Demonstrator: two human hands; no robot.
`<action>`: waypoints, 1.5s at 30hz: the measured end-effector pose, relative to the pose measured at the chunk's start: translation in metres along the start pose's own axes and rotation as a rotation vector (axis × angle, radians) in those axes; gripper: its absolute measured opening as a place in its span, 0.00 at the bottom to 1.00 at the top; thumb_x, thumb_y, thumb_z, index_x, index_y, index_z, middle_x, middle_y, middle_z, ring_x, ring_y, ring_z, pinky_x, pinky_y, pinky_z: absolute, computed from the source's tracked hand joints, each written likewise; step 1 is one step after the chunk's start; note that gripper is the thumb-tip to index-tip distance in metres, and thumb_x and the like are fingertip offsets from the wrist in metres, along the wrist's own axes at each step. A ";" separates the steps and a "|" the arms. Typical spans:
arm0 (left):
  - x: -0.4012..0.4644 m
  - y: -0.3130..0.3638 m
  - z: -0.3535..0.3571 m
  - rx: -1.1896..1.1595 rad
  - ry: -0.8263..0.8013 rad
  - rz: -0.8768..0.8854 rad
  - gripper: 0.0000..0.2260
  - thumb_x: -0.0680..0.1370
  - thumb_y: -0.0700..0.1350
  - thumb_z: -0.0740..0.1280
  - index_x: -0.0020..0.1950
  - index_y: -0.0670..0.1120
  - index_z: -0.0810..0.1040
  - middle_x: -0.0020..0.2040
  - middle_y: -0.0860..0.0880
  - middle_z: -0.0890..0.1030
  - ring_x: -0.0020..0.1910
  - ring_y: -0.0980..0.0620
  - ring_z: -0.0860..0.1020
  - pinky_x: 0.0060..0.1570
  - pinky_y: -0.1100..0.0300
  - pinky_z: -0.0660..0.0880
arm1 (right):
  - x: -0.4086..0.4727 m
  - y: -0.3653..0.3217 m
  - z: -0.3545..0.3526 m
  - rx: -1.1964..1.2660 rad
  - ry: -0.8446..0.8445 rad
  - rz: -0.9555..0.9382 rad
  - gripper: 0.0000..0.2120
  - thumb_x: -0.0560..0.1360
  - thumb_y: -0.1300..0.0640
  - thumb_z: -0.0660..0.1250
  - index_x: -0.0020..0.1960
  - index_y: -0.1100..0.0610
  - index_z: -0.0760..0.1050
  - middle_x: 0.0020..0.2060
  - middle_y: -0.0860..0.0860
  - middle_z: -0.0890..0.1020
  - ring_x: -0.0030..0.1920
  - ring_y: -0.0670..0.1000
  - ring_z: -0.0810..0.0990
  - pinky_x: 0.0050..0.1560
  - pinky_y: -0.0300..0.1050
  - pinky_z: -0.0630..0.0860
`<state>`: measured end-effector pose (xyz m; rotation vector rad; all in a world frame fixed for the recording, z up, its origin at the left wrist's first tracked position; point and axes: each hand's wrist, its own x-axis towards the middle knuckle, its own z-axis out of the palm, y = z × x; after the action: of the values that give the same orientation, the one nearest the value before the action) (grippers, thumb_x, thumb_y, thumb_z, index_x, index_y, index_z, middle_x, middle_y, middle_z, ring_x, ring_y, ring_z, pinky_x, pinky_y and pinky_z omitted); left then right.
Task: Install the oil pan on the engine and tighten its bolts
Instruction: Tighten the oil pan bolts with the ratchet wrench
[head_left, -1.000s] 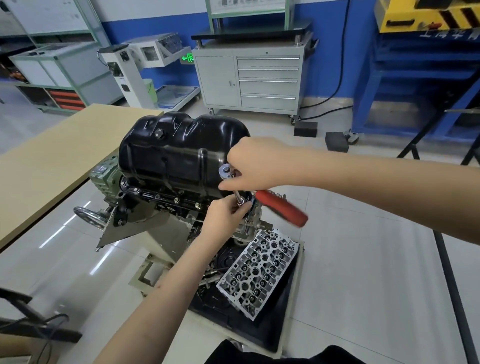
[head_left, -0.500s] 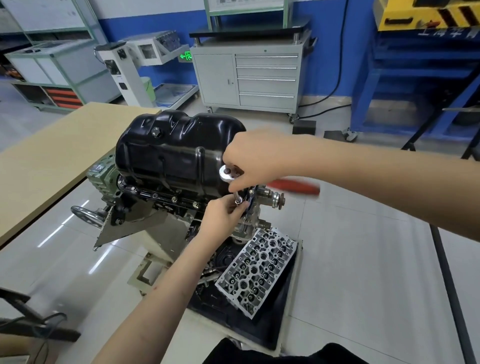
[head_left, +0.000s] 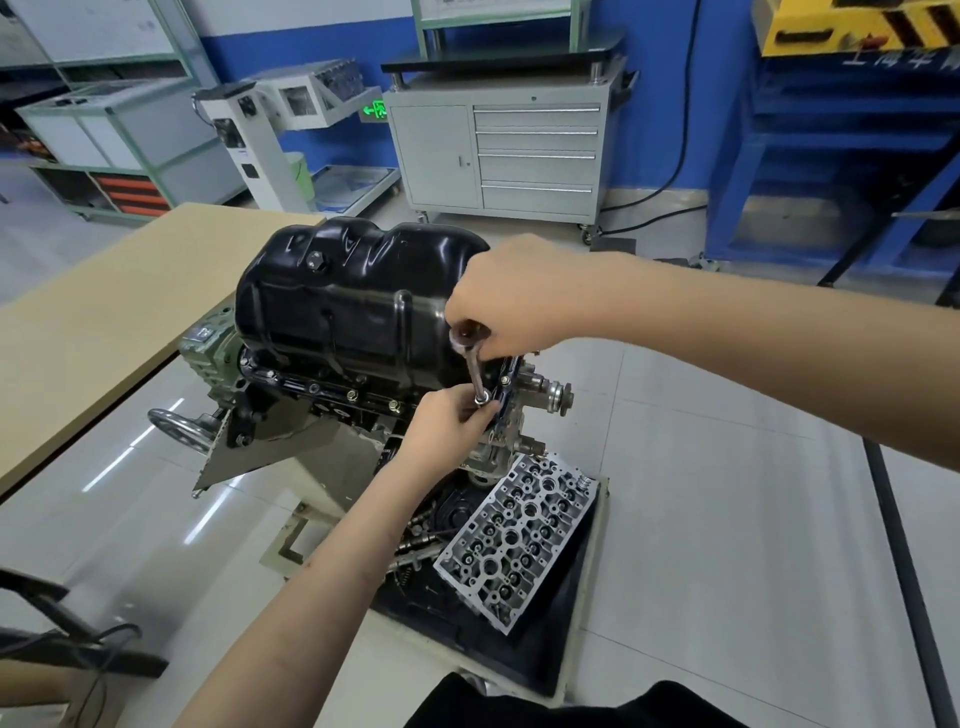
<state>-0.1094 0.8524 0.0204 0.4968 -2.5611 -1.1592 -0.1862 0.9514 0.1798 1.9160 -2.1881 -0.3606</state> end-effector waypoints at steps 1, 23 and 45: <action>0.001 0.000 -0.001 0.012 -0.017 -0.005 0.09 0.76 0.43 0.66 0.50 0.38 0.80 0.46 0.44 0.83 0.44 0.54 0.79 0.49 0.61 0.75 | 0.000 0.003 -0.002 -0.027 -0.013 -0.034 0.05 0.73 0.58 0.60 0.38 0.54 0.69 0.32 0.49 0.71 0.40 0.55 0.75 0.36 0.44 0.72; -0.002 0.003 0.000 0.073 0.044 -0.011 0.11 0.76 0.44 0.66 0.48 0.35 0.78 0.41 0.42 0.82 0.44 0.43 0.81 0.48 0.50 0.77 | 0.001 0.001 0.010 -0.031 -0.013 0.014 0.22 0.74 0.44 0.62 0.31 0.58 0.61 0.25 0.48 0.64 0.26 0.49 0.64 0.25 0.39 0.56; 0.004 -0.001 -0.005 -0.028 -0.071 0.022 0.11 0.76 0.42 0.67 0.55 0.38 0.79 0.49 0.49 0.81 0.44 0.63 0.77 0.46 0.77 0.71 | 0.000 0.006 0.012 -0.044 0.050 -0.082 0.22 0.72 0.41 0.63 0.32 0.57 0.64 0.26 0.47 0.66 0.27 0.47 0.65 0.30 0.40 0.64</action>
<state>-0.1106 0.8468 0.0227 0.4271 -2.5995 -1.2238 -0.1952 0.9531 0.1702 1.9736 -2.0577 -0.3676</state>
